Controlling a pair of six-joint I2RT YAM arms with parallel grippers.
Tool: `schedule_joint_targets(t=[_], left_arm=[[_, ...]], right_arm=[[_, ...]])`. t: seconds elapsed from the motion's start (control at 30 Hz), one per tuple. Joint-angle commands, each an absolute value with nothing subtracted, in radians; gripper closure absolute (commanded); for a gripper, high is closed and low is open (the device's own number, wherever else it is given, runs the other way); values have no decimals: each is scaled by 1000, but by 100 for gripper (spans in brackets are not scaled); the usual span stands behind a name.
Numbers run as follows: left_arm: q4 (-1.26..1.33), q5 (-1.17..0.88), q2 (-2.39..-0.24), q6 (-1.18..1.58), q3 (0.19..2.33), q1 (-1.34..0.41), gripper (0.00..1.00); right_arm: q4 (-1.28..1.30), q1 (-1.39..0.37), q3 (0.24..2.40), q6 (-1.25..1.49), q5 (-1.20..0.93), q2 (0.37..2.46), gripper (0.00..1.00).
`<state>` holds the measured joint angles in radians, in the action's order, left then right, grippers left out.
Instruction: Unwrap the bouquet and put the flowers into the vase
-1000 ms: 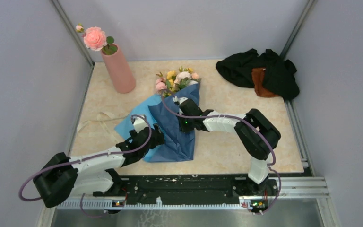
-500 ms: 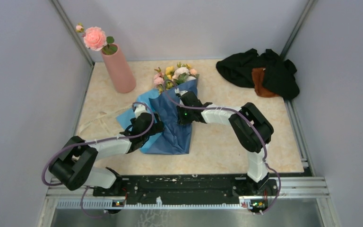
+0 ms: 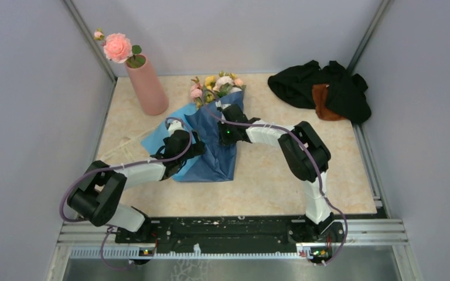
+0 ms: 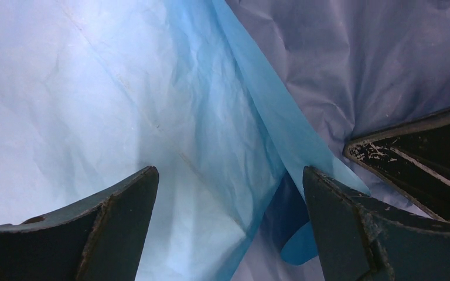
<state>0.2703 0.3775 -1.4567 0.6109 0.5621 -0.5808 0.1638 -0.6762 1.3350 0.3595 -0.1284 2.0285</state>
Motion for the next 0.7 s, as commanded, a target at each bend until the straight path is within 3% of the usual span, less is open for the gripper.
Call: schedule_joint_targets(t=[0.0,0.23,0.43,0.67], left_arm=[[310,346,-1482,584,598,-553,1],[316,306,-1454,597,586,-549,1],[219,419,-1252,606,568,-550,1],[7,574,-1076,548,621,-535,1]], right_arm=[[183,-659,1372,329,-112,2069,90],[174,-701,1307,318,-74,1908,89],[262,-770,1366,297,-23,1786,83],[343,-843,1477,279,-6,1787,65]])
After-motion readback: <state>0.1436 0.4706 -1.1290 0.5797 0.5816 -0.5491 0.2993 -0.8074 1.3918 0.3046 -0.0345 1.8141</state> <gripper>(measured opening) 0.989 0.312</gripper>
